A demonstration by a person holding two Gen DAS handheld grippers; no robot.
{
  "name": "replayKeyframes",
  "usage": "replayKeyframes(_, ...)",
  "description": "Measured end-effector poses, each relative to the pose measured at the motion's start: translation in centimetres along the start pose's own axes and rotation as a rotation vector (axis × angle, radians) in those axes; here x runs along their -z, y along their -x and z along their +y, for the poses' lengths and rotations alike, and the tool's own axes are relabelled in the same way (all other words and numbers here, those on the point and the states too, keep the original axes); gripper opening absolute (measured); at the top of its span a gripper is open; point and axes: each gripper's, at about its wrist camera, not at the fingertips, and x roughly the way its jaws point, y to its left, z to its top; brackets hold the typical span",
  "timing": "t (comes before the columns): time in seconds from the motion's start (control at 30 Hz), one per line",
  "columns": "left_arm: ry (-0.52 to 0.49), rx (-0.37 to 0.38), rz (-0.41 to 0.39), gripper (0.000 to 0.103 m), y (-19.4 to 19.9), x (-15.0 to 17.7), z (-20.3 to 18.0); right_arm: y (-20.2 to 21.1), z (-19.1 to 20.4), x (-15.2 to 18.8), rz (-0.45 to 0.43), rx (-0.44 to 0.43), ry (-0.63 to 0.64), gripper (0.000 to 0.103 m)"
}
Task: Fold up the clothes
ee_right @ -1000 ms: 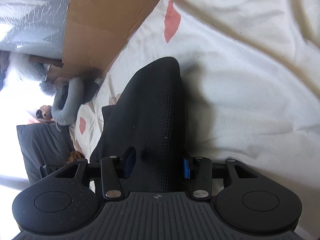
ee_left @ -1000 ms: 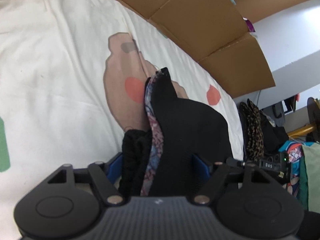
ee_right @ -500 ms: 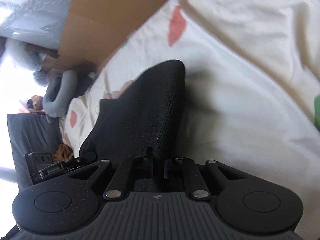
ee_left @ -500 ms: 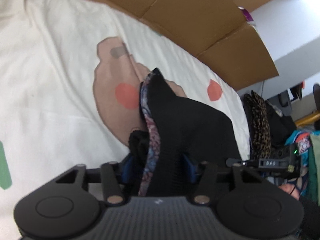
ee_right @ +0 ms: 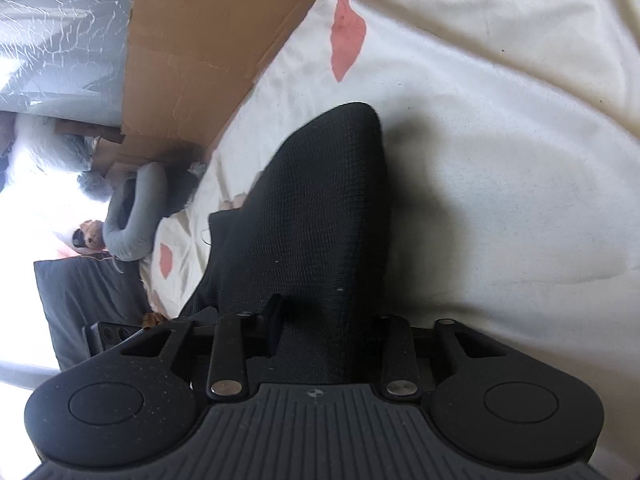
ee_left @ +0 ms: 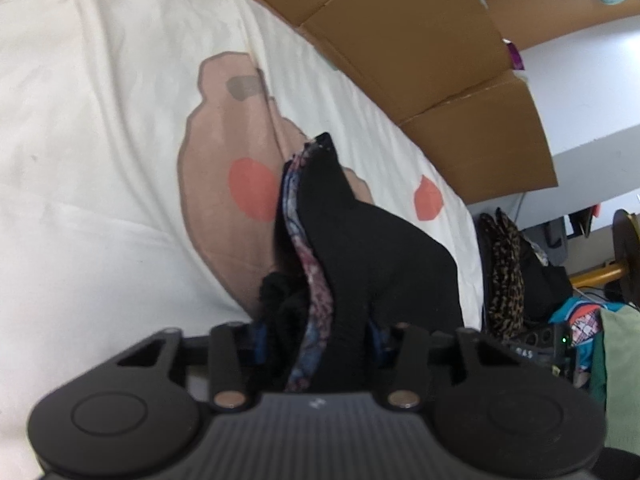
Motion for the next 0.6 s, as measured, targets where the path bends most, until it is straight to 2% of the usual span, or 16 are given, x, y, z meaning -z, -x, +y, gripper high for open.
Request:
replayKeyframes(0.07, -0.021, -0.042, 0.015, 0.039, 0.0, -0.1, -0.8, 0.0, 0.2, -0.1, 0.004, 0.023, 0.005, 0.014)
replayKeyframes(0.17, -0.028, -0.101, 0.039, 0.038, -0.1, -0.3, -1.9, -0.1, 1.4, 0.0, 0.008, 0.082, 0.041, 0.009)
replayKeyframes(0.4, -0.051, -0.185, 0.034, 0.035, 0.6, 0.0, -4.1, 0.0, 4.3, 0.2, 0.002, 0.212, 0.113, 0.007)
replayKeyframes(0.6, -0.099, -0.212, -0.017, 0.034, 2.5, 0.9, -6.0, 1.1, 6.4, 0.7, -0.026, 0.234, 0.176, 0.007)
